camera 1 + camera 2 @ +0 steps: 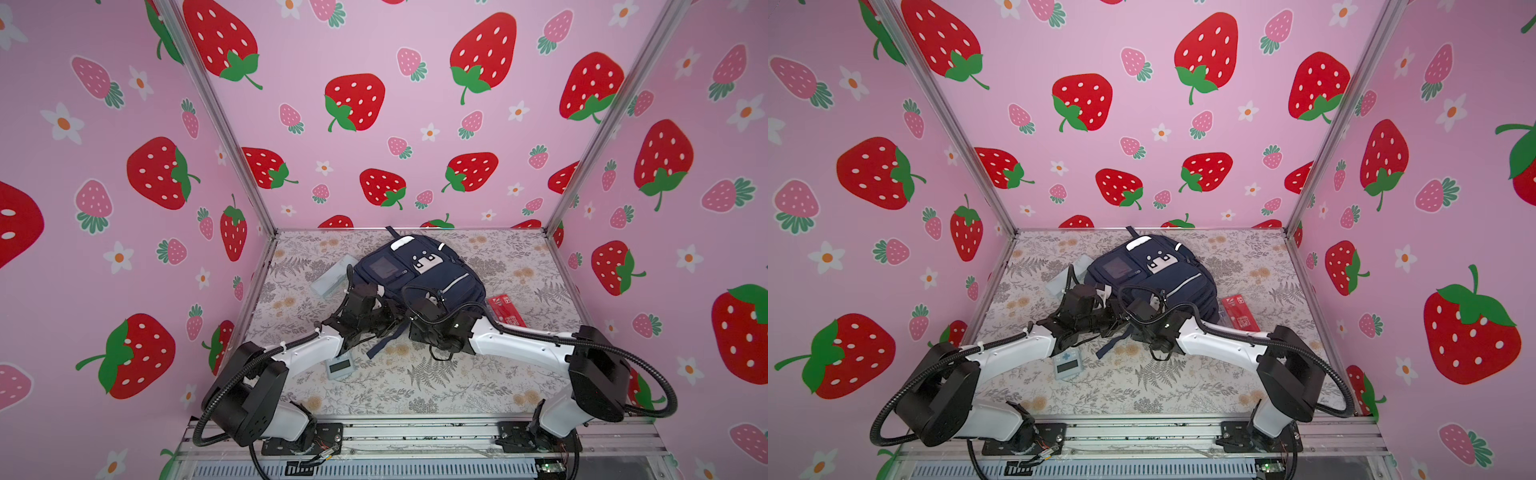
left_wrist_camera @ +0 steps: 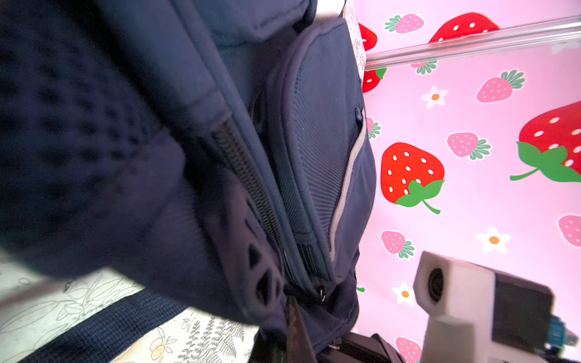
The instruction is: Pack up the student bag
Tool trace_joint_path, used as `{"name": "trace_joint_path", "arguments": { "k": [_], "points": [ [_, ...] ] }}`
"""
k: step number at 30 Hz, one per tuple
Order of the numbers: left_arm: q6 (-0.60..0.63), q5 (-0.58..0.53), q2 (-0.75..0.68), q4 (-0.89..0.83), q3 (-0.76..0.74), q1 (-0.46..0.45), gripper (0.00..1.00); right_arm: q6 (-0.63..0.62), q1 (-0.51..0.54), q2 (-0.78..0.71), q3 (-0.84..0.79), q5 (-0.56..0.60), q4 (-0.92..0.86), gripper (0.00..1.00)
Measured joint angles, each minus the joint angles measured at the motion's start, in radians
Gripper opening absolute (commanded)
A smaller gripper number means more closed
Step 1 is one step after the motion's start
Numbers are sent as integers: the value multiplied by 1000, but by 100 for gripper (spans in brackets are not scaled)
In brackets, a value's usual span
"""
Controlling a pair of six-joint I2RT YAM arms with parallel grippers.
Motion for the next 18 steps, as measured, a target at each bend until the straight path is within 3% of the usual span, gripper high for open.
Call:
{"name": "trace_joint_path", "arguments": {
  "k": [10, 18],
  "points": [
    [37, -5, -7, -103, 4, 30, 0, 2, 0, -161, -144, -14, -26, 0],
    [70, -21, -12, -182, 4, 69, 0, -8, -29, -415, -294, -15, -73, 0]
  ]
}}
